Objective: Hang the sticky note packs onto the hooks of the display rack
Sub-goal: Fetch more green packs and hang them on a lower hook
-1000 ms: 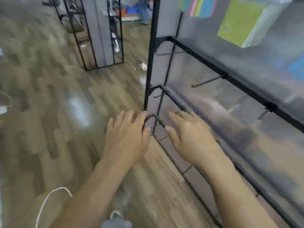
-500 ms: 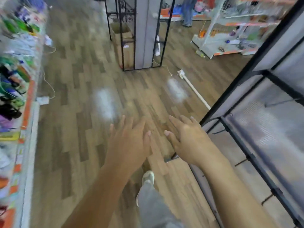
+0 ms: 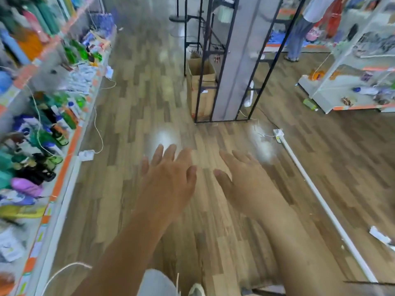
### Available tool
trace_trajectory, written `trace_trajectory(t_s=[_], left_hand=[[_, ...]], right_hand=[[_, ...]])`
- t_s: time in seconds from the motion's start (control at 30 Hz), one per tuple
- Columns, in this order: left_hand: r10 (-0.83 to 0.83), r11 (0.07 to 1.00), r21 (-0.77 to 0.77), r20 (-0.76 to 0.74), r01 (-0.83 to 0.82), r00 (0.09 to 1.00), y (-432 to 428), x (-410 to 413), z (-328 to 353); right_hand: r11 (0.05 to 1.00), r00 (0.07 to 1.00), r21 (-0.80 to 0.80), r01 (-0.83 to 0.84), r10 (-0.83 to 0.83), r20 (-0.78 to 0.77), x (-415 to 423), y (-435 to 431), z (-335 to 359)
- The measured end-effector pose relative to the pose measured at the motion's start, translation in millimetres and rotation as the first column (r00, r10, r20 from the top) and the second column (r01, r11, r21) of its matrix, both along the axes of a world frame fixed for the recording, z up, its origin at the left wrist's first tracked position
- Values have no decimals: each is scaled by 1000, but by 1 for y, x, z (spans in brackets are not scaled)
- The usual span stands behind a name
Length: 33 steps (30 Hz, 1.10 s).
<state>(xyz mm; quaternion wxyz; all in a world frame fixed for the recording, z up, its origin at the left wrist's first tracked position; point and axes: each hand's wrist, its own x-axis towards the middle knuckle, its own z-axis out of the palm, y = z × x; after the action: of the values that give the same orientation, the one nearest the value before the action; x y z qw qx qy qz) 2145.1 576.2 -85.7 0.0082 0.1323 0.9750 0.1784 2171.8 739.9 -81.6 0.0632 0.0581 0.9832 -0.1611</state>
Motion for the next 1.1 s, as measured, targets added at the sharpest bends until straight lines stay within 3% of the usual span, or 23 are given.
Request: trace_trajectory(t_s=[0.4, 0.63, 0.9, 1.1], left_hand=[[-56, 998, 24, -22, 57, 998, -34, -331, -2], [-107, 994, 10, -43, 107, 993, -36, -499, 13], [-141, 990, -35, -50, 140, 989, 6, -717, 5], [-203, 978, -81, -150, 193, 968, 53, -864, 18]], right_hand=[[1000, 997, 11, 23, -22, -70, -329, -30, 5], [994, 993, 17, 106, -105, -59, -480, -33, 26], [987, 983, -38, 153, -156, -92, -691, 10, 9], [988, 982, -53, 144, -150, -118, -851, 51, 22]])
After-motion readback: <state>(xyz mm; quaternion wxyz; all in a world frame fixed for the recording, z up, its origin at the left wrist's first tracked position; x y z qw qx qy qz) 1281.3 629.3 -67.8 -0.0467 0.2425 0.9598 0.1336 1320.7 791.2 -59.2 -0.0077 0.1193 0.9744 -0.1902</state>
